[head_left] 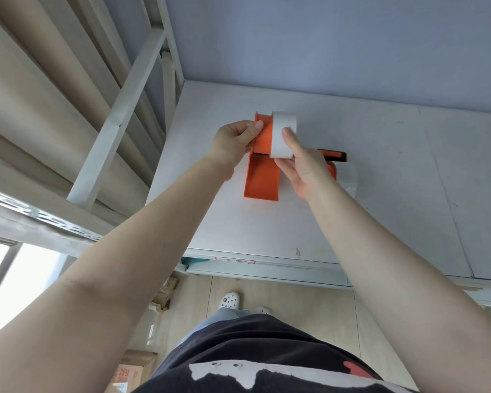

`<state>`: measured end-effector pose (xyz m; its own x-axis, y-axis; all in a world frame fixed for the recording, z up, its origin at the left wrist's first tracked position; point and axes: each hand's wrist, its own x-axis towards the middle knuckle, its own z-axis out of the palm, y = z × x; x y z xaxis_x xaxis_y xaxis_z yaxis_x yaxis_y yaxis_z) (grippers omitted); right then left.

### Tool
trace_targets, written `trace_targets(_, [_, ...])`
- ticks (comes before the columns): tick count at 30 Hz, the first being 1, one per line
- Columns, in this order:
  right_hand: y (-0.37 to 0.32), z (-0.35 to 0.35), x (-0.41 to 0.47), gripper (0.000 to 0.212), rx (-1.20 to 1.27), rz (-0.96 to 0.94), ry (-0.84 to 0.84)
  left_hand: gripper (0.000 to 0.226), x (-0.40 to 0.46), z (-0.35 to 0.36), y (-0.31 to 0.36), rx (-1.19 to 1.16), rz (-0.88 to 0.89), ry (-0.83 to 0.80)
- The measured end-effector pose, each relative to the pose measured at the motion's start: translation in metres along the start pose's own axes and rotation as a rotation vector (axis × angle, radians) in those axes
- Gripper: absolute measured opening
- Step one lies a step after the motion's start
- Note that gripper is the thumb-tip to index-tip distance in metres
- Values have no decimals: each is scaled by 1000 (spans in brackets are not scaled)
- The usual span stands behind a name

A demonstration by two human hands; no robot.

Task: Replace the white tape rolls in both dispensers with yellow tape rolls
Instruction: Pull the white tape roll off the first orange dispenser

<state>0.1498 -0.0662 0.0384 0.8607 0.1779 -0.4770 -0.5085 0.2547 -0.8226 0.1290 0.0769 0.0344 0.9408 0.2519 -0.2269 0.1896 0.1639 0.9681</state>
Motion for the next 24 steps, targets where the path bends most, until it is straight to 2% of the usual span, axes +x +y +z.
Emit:
trace_targets(6, [-1,-13,-4,52,35,13,82,24,-1,8,-2,91,7,148])
trace_targets(10, [-4,-14,-8,57,61,27,77,20,-8,17,-5,82,13,223])
trace_targets(13, [-5,-14,-12,53,46,46,73,16,-11,22,-6,76,26,271])
trace_targets(16, [-4,-16,-18,68,54,64,71,16,-13,24,-7,97,27,295])
trace_targets(17, [-3,-16,-20,67,56,72,66,16,-14,24,-8,100,24,302])
trace_targets(20, [-2,-20,-23,30,41,95,60,15,-17,25,-8,95,17,323])
trace_targets(24, [-2,-24,-26,28,48,84,66,15,-21,30,-8,105,17,342])
